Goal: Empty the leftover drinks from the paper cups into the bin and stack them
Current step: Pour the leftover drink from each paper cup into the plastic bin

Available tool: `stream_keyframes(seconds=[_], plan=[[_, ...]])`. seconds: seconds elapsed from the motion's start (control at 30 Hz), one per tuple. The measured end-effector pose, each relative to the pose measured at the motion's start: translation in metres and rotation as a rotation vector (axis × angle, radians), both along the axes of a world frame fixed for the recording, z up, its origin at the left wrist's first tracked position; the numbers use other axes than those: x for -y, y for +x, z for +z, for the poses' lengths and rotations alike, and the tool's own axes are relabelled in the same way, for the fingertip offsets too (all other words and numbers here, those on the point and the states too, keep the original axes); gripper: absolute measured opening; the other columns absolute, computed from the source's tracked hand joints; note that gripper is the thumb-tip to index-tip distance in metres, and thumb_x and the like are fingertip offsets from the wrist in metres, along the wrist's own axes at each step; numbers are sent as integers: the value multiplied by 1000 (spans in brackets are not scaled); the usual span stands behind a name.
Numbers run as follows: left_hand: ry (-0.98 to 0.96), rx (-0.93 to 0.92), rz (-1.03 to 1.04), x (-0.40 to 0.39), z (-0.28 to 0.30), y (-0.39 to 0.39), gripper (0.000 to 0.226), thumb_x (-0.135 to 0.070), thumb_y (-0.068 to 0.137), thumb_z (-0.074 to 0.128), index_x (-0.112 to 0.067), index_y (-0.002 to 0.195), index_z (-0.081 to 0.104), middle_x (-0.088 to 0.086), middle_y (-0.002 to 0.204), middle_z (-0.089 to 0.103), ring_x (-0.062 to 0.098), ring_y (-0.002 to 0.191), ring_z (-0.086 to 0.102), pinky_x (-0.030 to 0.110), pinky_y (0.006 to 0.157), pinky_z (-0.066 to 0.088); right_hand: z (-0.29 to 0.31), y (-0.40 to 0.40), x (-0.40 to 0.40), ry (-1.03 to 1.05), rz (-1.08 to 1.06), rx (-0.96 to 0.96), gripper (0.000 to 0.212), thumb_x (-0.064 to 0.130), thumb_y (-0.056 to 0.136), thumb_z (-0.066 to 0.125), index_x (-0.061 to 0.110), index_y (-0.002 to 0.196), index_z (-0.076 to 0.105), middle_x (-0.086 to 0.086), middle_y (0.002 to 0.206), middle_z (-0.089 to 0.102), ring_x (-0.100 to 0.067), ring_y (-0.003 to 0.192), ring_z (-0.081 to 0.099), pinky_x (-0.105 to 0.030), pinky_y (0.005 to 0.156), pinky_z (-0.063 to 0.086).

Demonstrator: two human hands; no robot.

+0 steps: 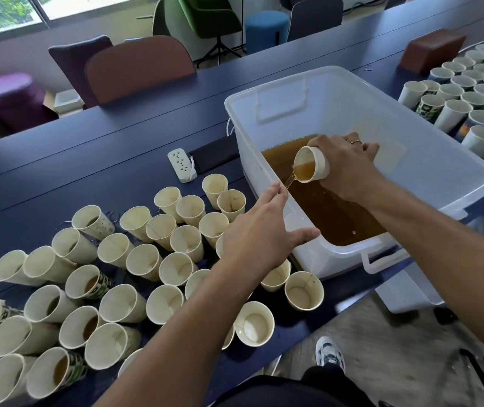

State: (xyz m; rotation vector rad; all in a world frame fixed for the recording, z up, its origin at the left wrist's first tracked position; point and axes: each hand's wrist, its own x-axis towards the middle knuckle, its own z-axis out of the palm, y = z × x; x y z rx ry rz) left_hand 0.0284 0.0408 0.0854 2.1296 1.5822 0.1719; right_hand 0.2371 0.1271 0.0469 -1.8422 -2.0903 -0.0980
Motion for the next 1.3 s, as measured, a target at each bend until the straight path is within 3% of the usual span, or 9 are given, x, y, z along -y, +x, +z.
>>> stream_keyframes(seconds=[0.57, 0.87, 1.3], plan=[[4, 3, 5, -1, -3, -1, 97, -73, 84, 59, -35, 161, 15, -23, 167, 3, 12, 150, 30, 42, 100, 49, 3, -3, 3, 39, 69, 138, 65, 13, 76, 82, 27, 128, 46, -10, 130, 58, -36, 125, 42, -54, 94, 29], [6, 6, 6, -1, -3, 0, 97, -73, 84, 60, -34, 161, 16, -24, 167, 4, 13, 149, 32, 42, 99, 49, 6, -10, 6, 74, 151, 289, 70, 9, 72, 83, 27, 130, 47, -10, 131, 56, -37, 126, 41, -52, 94, 27], [6, 5, 7, 1, -1, -1, 97, -72, 85, 60, -35, 161, 14, -25, 166, 3, 11, 148, 32, 38, 94, 51, 5, -13, 6, 93, 107, 348, 71, 4, 71, 79, 26, 130, 47, -12, 129, 57, -37, 127, 42, -50, 93, 27]])
